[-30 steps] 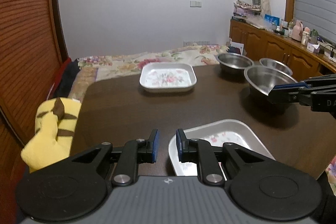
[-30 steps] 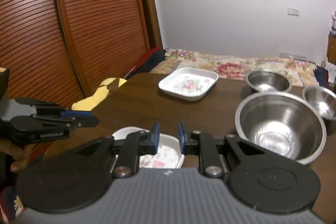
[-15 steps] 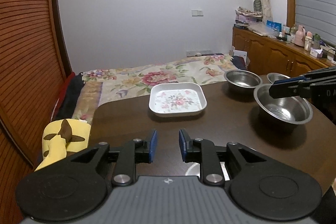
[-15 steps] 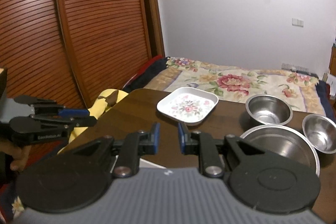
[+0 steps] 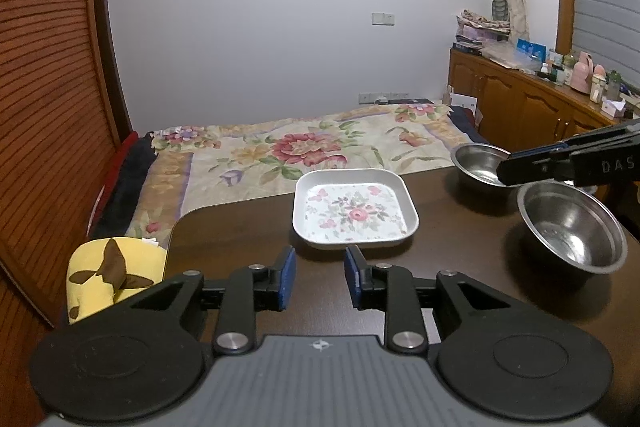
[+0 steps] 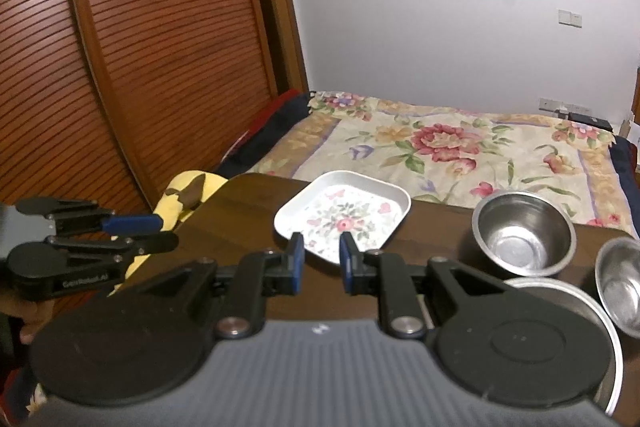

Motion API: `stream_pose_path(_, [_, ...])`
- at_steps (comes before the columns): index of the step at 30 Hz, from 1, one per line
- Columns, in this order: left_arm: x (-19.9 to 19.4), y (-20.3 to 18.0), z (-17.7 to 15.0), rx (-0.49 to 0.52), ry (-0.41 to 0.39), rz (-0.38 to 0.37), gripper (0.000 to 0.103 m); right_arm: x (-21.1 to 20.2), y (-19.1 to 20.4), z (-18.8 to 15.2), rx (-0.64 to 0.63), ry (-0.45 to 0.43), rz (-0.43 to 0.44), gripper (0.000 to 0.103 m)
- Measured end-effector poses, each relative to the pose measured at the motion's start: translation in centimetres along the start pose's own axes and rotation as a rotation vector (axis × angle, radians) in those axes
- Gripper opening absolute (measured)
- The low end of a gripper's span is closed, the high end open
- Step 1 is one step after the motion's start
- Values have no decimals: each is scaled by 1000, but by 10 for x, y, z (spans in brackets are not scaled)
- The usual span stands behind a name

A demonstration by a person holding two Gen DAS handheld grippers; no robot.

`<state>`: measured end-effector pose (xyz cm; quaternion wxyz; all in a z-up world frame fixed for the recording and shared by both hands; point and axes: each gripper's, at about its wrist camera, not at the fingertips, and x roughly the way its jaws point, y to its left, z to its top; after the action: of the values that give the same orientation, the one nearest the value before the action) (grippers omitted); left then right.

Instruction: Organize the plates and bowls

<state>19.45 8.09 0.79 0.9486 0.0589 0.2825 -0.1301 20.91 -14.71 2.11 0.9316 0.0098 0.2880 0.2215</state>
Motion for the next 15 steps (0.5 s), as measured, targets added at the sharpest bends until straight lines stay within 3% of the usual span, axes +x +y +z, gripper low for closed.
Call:
stream_pose_path(7, [30,15,11,-37,15,-16,42,32,-7,11,6,53,-5,22])
stream_pose_path(9, [41,19,14,-49,25,-22,44,45,-11,13,20,76,-13,30])
stream_pose_path(15, [74,30,22,-68,49,-41,44,82,-22,16,49,154,-31,37])
